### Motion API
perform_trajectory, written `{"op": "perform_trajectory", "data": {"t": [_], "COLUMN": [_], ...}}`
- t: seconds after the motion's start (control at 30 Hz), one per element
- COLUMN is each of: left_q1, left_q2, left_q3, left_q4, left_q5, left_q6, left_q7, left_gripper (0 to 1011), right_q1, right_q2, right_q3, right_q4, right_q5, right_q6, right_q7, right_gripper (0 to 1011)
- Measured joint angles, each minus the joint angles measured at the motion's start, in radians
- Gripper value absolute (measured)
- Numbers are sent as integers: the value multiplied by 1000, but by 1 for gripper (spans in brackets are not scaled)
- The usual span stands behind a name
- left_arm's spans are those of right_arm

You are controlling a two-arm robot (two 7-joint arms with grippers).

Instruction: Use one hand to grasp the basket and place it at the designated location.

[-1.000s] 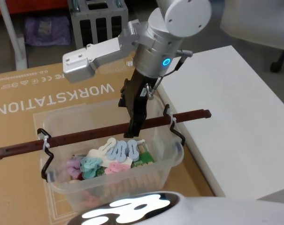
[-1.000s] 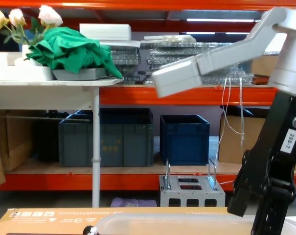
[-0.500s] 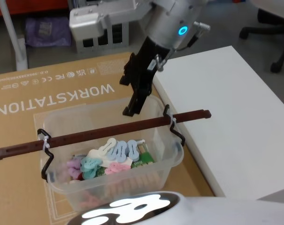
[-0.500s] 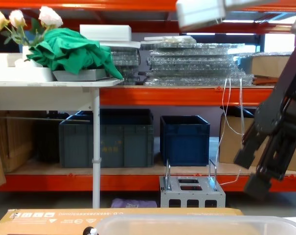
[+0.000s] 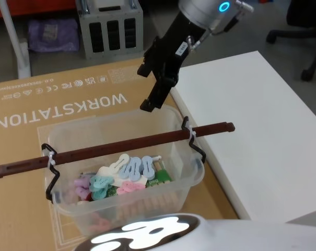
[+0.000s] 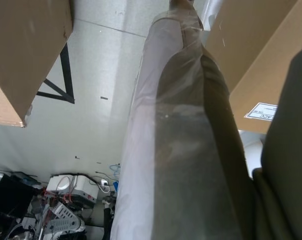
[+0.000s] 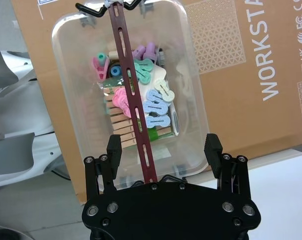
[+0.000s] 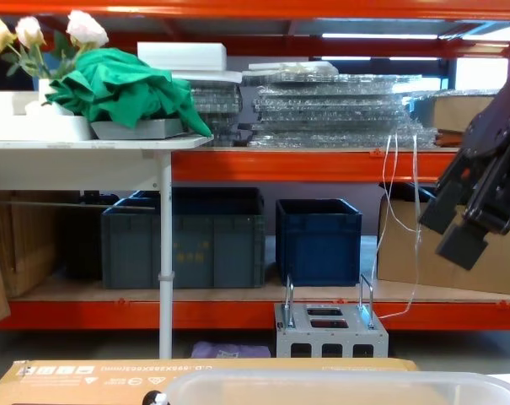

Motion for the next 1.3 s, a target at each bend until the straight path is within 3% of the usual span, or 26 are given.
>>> {"op": "perform_trajectory", "data": {"t": [0.67, 1.3], "left_q1": [0, 0], "left_q2": [0, 0], "left_q3": [0, 0], "left_q4": [0, 0], "left_q5": [0, 0], "left_q6": [0, 0], "left_q7": [0, 0], "left_gripper": [0, 0], "right_q1": [-30, -41], "right_q2": [15, 6], "right_q3": [33, 24], "right_q4": [-49, -72], "right_q5": [-4, -22], "right_q6": [2, 7], "right_q7": [20, 32], "right_gripper": [1000, 1000]}}
